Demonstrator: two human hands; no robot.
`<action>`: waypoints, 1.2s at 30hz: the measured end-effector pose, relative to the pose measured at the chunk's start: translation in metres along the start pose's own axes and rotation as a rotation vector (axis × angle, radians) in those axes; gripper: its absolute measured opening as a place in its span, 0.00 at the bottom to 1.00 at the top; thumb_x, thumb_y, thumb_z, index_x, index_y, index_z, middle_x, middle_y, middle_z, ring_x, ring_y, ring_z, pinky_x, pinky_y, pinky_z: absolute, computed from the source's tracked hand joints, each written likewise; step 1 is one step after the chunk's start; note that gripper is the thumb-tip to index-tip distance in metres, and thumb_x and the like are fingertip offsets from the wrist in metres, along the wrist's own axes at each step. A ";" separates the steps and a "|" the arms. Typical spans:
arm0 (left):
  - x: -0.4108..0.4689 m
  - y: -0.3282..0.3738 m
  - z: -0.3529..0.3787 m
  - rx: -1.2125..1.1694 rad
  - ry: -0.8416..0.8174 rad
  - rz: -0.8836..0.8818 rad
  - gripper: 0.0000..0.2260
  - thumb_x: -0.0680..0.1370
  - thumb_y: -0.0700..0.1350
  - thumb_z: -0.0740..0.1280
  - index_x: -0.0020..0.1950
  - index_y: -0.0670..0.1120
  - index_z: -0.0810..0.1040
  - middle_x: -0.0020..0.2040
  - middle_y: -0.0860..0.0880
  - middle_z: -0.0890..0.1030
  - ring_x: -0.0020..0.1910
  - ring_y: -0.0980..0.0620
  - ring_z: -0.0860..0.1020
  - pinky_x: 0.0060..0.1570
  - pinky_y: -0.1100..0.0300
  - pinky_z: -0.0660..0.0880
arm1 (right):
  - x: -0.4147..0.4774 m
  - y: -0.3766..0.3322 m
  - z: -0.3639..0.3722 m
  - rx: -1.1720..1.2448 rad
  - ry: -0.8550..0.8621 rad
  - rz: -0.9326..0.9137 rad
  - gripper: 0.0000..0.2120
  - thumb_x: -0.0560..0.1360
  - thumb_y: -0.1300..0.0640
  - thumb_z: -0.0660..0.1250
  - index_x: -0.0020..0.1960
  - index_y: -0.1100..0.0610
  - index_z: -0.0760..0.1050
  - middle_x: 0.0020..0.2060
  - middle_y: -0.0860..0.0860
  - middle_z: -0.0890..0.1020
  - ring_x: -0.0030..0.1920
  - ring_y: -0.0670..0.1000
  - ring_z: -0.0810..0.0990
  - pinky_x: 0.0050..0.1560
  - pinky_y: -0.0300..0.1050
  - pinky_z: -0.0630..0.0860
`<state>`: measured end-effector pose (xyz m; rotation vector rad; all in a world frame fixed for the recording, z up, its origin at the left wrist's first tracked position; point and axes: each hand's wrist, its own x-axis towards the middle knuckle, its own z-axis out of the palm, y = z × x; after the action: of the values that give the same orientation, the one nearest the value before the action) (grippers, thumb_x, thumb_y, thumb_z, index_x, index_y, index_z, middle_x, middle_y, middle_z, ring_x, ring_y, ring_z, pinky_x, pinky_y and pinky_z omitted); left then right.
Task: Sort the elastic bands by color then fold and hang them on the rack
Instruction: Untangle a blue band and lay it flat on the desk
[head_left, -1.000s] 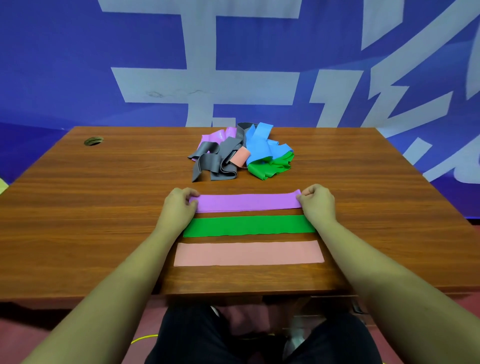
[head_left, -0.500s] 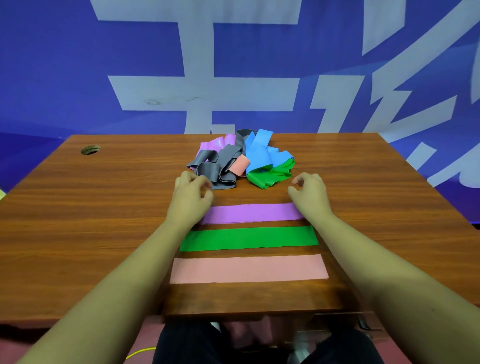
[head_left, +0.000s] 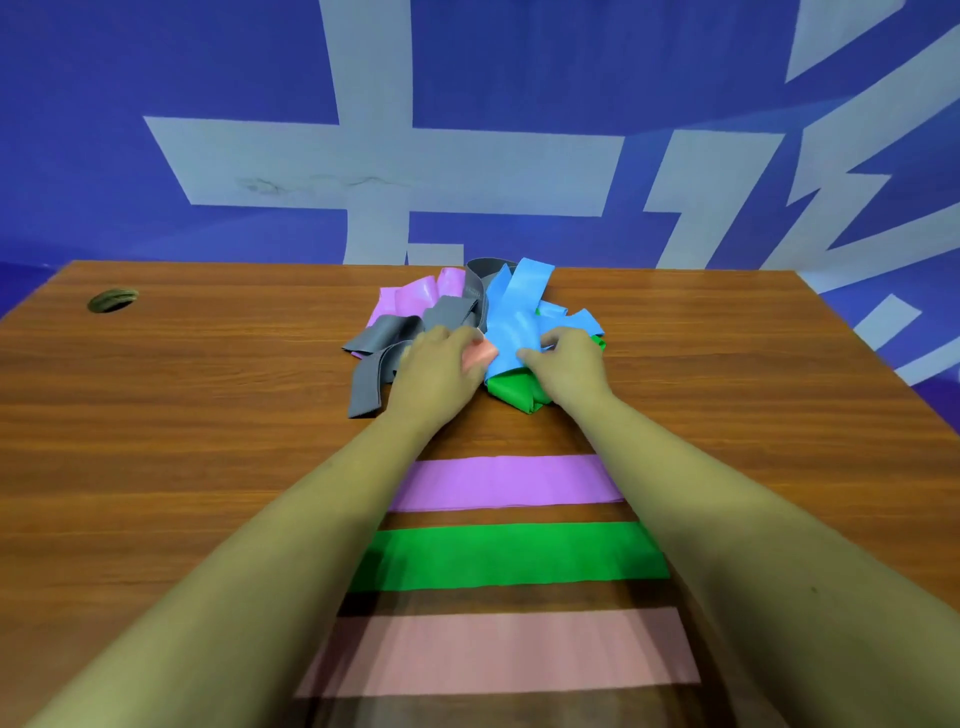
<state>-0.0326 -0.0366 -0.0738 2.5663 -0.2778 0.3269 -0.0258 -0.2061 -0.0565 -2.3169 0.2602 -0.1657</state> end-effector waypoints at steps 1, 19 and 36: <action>0.001 -0.002 0.003 -0.006 0.015 -0.001 0.13 0.78 0.53 0.65 0.61 0.51 0.77 0.54 0.45 0.78 0.55 0.43 0.74 0.55 0.50 0.71 | 0.003 0.001 0.001 0.038 0.007 0.001 0.15 0.72 0.56 0.73 0.50 0.68 0.78 0.48 0.61 0.83 0.50 0.60 0.80 0.47 0.48 0.72; -0.016 0.073 -0.088 -0.750 0.112 -0.087 0.10 0.81 0.46 0.64 0.61 0.47 0.77 0.57 0.53 0.79 0.56 0.59 0.75 0.57 0.66 0.70 | -0.047 -0.102 -0.128 0.344 0.226 -0.391 0.08 0.75 0.58 0.68 0.37 0.57 0.77 0.27 0.45 0.72 0.27 0.41 0.67 0.30 0.35 0.64; -0.104 0.130 -0.154 -1.034 -0.041 -0.067 0.03 0.77 0.46 0.68 0.47 0.46 0.78 0.43 0.43 0.78 0.43 0.47 0.75 0.40 0.54 0.72 | -0.154 -0.096 -0.185 0.811 -0.281 0.093 0.08 0.77 0.56 0.68 0.47 0.61 0.75 0.38 0.59 0.79 0.33 0.52 0.80 0.43 0.51 0.79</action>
<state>-0.1921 -0.0500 0.0873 1.5562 -0.2756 0.0608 -0.1989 -0.2342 0.1337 -1.4948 0.1216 0.0928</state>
